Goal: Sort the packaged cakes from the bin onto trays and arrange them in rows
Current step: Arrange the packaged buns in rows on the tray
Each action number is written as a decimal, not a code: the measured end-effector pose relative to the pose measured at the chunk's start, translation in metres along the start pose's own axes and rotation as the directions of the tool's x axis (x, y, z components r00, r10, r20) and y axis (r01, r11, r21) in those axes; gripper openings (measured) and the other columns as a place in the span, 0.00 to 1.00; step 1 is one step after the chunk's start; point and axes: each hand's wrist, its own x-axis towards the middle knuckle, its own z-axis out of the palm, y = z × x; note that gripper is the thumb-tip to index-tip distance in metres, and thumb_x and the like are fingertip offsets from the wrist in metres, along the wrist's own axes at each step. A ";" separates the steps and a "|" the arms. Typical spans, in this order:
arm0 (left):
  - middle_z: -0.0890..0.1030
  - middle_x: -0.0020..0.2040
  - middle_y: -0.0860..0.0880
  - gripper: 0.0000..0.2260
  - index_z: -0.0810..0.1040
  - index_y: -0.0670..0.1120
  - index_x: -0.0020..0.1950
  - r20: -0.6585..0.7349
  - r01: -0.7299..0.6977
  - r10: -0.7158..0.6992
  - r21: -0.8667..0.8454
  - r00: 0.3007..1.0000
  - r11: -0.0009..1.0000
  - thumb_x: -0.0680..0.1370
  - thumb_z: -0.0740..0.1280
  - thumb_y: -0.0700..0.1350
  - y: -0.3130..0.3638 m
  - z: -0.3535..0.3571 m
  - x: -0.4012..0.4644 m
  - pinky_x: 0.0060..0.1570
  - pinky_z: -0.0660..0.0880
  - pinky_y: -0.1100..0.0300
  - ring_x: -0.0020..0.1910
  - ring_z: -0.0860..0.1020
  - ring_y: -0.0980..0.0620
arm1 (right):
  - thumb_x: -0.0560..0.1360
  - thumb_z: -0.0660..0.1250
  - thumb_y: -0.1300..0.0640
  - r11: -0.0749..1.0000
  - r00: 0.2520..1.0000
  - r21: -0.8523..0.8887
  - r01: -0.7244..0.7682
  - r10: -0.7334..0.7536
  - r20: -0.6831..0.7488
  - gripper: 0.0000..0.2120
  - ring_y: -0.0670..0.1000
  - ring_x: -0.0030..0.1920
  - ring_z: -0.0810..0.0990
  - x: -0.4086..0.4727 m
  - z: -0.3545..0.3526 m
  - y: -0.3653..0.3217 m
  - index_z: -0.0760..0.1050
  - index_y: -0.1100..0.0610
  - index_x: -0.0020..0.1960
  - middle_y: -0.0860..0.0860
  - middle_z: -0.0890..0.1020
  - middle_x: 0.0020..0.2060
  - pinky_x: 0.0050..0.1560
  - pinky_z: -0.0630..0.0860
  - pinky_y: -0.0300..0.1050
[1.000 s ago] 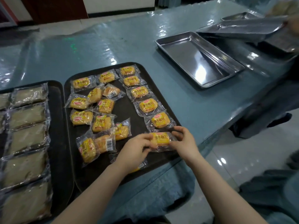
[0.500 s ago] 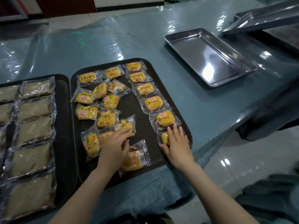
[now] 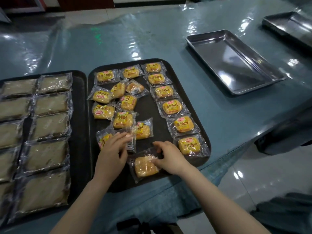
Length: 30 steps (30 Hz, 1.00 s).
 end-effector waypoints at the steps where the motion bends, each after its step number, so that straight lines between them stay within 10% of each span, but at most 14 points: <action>1: 0.76 0.61 0.54 0.17 0.79 0.47 0.59 -0.003 -0.008 0.008 -0.004 1.000 1.000 0.73 0.68 0.34 -0.001 -0.002 -0.001 0.63 0.65 0.58 0.64 0.70 0.56 | 0.71 0.71 0.49 0.999 1.000 -0.046 0.014 -0.013 0.025 0.32 0.52 0.61 0.67 0.001 -0.002 0.000 0.65 0.49 0.72 0.51 0.70 0.57 0.63 0.68 0.46; 5: 0.82 0.51 0.50 0.12 0.81 0.46 0.54 0.007 -0.042 0.042 0.003 0.999 0.999 0.72 0.70 0.35 0.002 -0.004 -0.006 0.54 0.72 0.59 0.52 0.79 0.53 | 0.69 0.71 0.57 0.994 0.993 -0.042 0.100 -0.097 0.064 0.14 0.50 0.56 0.64 0.002 -0.010 -0.009 0.72 0.46 0.50 0.48 0.68 0.54 0.57 0.67 0.45; 10: 0.81 0.47 0.56 0.12 0.81 0.49 0.53 0.105 -0.084 0.101 -0.159 0.989 0.984 0.71 0.73 0.44 0.012 -0.003 -0.007 0.48 0.75 0.63 0.46 0.78 0.61 | 0.64 0.67 0.70 0.969 0.939 -0.021 0.247 -0.244 -0.242 0.19 0.49 0.44 0.72 -0.010 -0.019 -0.006 0.64 0.48 0.34 0.46 0.72 0.42 0.42 0.72 0.43; 15: 0.83 0.39 0.52 0.07 0.84 0.45 0.39 0.101 -0.279 0.285 -0.067 0.953 0.958 0.67 0.75 0.34 0.028 0.014 -0.007 0.42 0.77 0.62 0.40 0.80 0.55 | 0.63 0.73 0.69 0.898 0.859 -0.357 0.257 -0.382 -0.340 0.12 0.58 0.49 0.78 -0.026 -0.019 0.014 0.72 0.57 0.33 0.55 0.80 0.47 0.42 0.77 0.52; 20: 0.83 0.39 0.48 0.07 0.84 0.42 0.38 0.230 -0.355 0.341 0.019 0.911 0.935 0.64 0.77 0.33 0.027 0.037 -0.017 0.33 0.79 0.58 0.35 0.81 0.48 | 0.67 0.70 0.64 0.895 0.950 -0.412 0.171 -0.261 -0.173 0.07 0.55 0.62 0.75 -0.044 -0.013 0.036 0.81 0.53 0.39 0.49 0.80 0.59 0.62 0.68 0.54; 25: 0.81 0.51 0.50 0.08 0.84 0.45 0.50 0.324 -0.278 0.254 0.028 0.911 0.960 0.75 0.67 0.38 0.019 0.037 -0.012 0.49 0.76 0.57 0.49 0.79 0.51 | 0.71 0.63 0.57 0.918 0.947 -0.372 0.138 -0.233 -0.223 0.07 0.50 0.53 0.74 -0.042 -0.020 0.034 0.76 0.50 0.48 0.46 0.80 0.48 0.63 0.67 0.51; 30: 0.78 0.59 0.55 0.13 0.81 0.49 0.57 0.376 -0.248 0.225 0.013 0.899 0.969 0.78 0.61 0.40 0.018 0.030 -0.015 0.57 0.70 0.64 0.57 0.74 0.57 | 0.74 0.68 0.54 0.905 0.949 -0.383 0.186 -0.266 -0.169 0.18 0.52 0.62 0.72 -0.032 -0.014 0.026 0.76 0.51 0.64 0.49 0.76 0.61 0.62 0.69 0.49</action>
